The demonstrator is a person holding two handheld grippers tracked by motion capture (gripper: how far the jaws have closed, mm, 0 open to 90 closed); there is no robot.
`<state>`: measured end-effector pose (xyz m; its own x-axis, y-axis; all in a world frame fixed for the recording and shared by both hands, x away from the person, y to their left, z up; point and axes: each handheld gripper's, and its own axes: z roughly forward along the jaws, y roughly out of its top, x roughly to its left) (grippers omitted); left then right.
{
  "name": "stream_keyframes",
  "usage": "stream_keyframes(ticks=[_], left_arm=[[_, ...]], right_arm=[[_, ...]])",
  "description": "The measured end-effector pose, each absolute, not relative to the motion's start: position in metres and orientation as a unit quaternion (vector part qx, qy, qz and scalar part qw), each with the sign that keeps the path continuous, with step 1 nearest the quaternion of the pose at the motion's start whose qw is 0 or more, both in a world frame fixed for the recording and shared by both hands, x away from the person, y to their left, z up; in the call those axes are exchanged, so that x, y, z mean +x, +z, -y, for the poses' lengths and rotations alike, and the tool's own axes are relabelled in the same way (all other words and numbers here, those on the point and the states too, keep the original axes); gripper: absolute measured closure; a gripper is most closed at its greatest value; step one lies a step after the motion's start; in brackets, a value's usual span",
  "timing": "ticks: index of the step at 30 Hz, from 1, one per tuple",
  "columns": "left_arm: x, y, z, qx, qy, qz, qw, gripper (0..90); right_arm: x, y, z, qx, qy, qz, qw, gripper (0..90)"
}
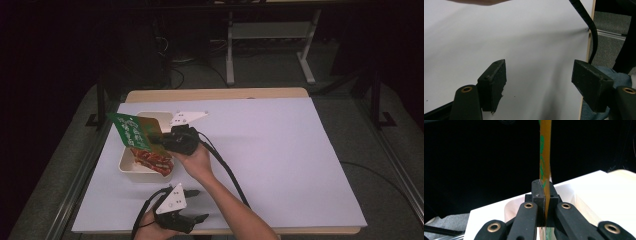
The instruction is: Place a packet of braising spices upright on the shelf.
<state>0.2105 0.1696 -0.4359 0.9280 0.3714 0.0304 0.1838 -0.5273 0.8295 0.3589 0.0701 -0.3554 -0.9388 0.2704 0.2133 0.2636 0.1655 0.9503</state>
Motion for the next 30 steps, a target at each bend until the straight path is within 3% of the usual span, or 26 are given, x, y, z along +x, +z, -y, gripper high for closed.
stream_keyframes(ticks=[11, 21, 30], left_arm=[[0.212, -0.436, -0.17, 0.868, 0.103, -0.162, 0.458, 26.5], [0.213, -0.436, -0.17, 0.867, 0.102, -0.167, 0.457, 26.2], [0.215, -0.436, -0.171, 0.866, 0.105, -0.174, 0.457, 25.6]], right_arm=[[0.373, -0.362, -0.064, 0.185, 0.63, -0.755, -0.01, 87.3], [0.381, -0.361, -0.051, 0.217, 0.593, -0.776, -0.012, 57.5], [0.374, -0.352, -0.029, 0.203, 0.573, -0.794, -0.011, 48.2]])
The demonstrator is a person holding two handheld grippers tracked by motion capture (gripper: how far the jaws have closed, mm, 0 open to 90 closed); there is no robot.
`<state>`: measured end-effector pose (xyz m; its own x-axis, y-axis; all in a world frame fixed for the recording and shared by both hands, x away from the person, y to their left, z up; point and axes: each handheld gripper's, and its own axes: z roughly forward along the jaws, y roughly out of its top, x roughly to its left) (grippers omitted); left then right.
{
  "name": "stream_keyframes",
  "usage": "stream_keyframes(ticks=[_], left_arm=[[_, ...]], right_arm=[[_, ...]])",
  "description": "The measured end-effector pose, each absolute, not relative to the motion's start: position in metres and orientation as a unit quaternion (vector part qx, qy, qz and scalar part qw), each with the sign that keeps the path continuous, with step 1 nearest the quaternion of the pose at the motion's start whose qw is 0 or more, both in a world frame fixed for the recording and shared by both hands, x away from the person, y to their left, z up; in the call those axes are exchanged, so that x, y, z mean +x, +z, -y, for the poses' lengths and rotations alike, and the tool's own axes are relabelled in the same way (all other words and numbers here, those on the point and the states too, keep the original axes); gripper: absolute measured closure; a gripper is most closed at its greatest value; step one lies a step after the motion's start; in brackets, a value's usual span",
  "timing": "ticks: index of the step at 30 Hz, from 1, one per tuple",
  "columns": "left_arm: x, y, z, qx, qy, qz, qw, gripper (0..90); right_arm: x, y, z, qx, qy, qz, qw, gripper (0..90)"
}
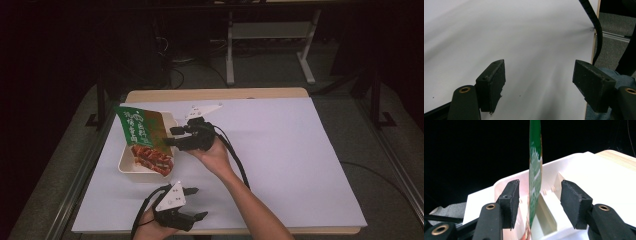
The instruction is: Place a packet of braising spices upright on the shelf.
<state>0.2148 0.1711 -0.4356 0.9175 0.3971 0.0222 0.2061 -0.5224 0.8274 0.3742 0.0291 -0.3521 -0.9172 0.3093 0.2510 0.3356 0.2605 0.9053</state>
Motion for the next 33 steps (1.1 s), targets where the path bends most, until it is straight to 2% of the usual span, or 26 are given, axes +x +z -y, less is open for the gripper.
stream_keyframes(ticks=[11, 33], left_arm=[[0.218, -0.437, -0.171, 0.869, 0.105, -0.178, 0.45, 25.5], [0.22, -0.437, -0.173, 0.869, 0.106, -0.187, 0.445, 25.1]], right_arm=[[0.364, -0.347, 0.0, -0.196, -0.563, 0.803, 0.003, 45.3], [0.356, -0.358, 0.061, -0.231, -0.545, 0.806, -0.003, 40.9]])
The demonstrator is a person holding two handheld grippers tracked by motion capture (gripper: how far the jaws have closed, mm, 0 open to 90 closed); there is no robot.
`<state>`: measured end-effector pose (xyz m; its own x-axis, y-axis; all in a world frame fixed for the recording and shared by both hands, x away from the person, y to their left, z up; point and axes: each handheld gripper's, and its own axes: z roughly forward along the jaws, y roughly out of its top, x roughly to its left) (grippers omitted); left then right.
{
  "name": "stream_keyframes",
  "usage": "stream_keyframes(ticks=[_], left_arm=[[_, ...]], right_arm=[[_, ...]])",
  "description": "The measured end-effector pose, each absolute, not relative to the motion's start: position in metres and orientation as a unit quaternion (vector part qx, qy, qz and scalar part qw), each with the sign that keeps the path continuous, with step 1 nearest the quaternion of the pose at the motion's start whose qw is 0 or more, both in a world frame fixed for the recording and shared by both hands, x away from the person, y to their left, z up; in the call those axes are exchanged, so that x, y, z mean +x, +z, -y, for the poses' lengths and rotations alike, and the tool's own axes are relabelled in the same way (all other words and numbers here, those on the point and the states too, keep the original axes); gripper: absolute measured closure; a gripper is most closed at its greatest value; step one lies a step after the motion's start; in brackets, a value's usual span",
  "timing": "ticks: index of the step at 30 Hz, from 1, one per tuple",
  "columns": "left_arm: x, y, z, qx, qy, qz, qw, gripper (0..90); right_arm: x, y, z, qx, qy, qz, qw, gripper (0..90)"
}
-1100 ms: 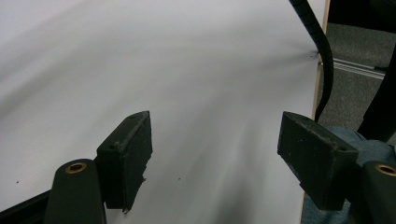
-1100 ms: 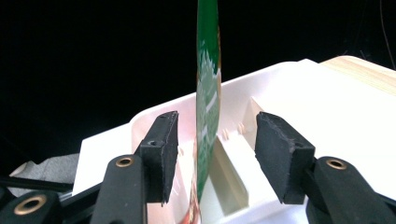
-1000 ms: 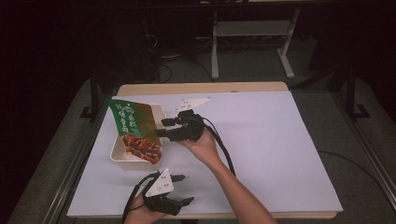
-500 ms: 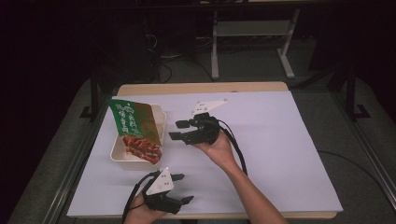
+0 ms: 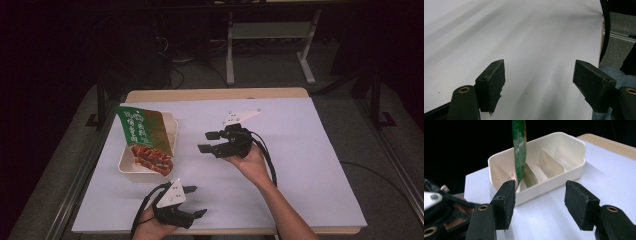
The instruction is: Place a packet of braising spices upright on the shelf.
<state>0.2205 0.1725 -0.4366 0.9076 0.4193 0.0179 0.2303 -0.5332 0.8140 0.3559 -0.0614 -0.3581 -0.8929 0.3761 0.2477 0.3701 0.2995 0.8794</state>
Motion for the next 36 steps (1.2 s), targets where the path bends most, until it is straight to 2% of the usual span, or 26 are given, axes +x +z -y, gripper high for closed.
stream_keyframes(ticks=[36], left_arm=[[0.223, -0.436, -0.176, 0.866, 0.111, -0.196, 0.446, 24.7]], right_arm=[[0.336, -0.384, 0.134, 0.276, 0.522, -0.807, -0.001, 35.8]])
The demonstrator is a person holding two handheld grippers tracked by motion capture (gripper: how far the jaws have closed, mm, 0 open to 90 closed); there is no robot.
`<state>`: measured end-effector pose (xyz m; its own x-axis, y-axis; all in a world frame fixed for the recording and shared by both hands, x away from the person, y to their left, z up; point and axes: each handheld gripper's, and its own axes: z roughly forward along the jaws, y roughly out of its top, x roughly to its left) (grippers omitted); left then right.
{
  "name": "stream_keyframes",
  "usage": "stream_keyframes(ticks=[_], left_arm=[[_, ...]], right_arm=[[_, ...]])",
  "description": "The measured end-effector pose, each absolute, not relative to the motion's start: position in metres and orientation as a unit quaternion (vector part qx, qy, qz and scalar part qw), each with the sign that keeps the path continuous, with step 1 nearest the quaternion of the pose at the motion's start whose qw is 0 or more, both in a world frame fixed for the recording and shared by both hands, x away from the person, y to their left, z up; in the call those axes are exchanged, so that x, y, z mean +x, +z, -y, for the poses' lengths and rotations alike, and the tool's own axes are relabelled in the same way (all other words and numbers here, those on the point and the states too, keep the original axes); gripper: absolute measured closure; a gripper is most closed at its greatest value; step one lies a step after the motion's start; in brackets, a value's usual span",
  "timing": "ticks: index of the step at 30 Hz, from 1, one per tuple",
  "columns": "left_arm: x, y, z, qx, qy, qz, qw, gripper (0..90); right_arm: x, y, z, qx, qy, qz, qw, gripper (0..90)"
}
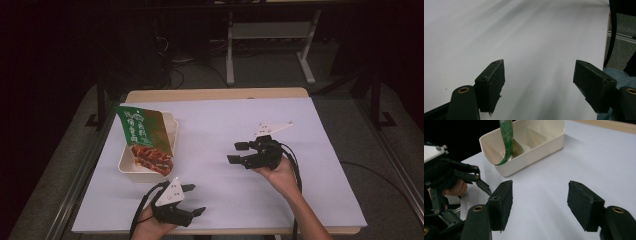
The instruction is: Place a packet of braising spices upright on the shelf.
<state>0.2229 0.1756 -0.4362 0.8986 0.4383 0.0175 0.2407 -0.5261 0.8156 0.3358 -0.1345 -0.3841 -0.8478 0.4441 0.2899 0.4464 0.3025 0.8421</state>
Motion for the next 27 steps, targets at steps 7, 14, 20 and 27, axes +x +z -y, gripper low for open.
stream_keyframes(ticks=[7, 14, 20, 27], left_arm=[[0.223, -0.436, -0.176, 0.865, 0.112, -0.199, 0.446, 24.6], [0.224, -0.436, -0.177, 0.866, 0.111, -0.199, 0.445, 24.6], [0.224, -0.436, -0.177, 0.865, 0.111, -0.201, 0.446, 24.5], [0.224, -0.436, -0.178, 0.865, 0.111, -0.202, 0.446, 24.4]], right_arm=[[0.329, -0.39, 0.146, -0.282, -0.519, 0.807, 0.0, 35.9], [0.323, -0.398, 0.159, -0.293, -0.518, 0.803, 0.0, 35.4], [0.317, -0.406, 0.17, -0.303, -0.515, 0.802, -0.001, 35.0], [0.31, -0.413, 0.178, -0.31, -0.51, 0.802, 0.002, 34.5]])
